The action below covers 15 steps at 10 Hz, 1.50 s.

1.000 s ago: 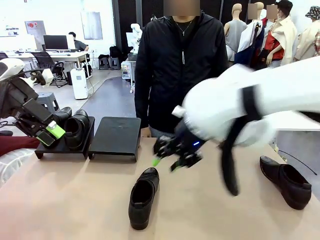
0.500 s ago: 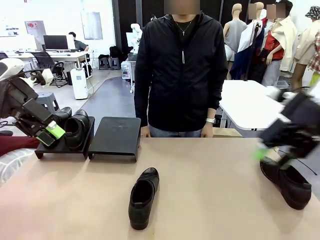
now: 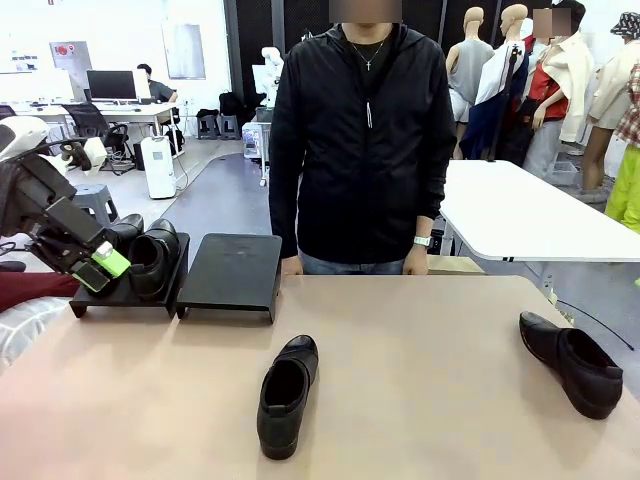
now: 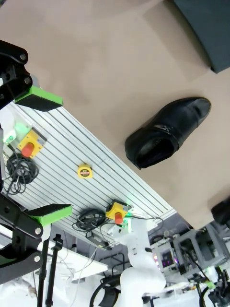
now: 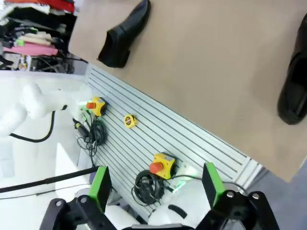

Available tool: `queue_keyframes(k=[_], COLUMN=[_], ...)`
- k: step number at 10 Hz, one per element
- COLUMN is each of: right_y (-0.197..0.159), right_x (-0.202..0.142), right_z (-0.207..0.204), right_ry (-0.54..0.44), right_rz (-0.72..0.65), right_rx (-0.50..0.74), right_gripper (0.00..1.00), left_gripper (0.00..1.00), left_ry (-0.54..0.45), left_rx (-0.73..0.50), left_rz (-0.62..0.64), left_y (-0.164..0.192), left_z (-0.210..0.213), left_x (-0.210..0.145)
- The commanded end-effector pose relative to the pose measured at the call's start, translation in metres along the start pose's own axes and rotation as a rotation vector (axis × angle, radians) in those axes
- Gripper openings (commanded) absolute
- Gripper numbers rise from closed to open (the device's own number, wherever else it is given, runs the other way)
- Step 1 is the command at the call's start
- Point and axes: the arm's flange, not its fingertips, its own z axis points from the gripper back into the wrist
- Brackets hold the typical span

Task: Organize the shoes by placing them on the stand.
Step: Pick up one Shoe and place it in the middle of the table, then place the Shoe from the middle of the table onto the Shoes Stand.

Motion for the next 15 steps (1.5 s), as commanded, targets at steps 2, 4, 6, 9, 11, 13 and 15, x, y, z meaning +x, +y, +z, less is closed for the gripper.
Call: queue_keyframes(k=[2,4,6,9,11,13,15], right_y=[0.025,0.025,0.025,0.025,0.025,0.025,0.025], right_x=[-0.001,-0.001,-0.001,-0.001,-0.001,-0.001,-0.001], right_z=[-0.006,-0.006,-0.006,-0.006,-0.006,-0.006,-0.006], right_ry=[0.048,0.048,0.048,0.048,0.048,0.048,0.048], right_rz=[0.008,0.008,0.008,0.008,0.008,0.008,0.008], right_rx=[-0.035,-0.035,-0.035,-0.035,-0.035,-0.035,-0.035], right_gripper=[1.0,1.0,1.0,1.0,1.0,1.0,1.0], left_gripper=[1.0,1.0,1.0,1.0,1.0,1.0,1.0], left_ry=[0.002,0.002,0.002,0.002,0.0,0.029,0.219], left_rx=[-0.013,-0.013,-0.013,-0.013,0.0,0.063,0.182], left_rz=[0.0,0.0,0.0,0.0,0.0,0.218,0.313], left_y=[-0.001,-0.001,-0.001,-0.001,0.0,-0.07,-0.123], left_z=[0.002,0.002,0.002,0.002,0.0,-0.012,-0.093], left_x=[0.001,0.001,0.001,0.001,0.0,0.044,0.09])
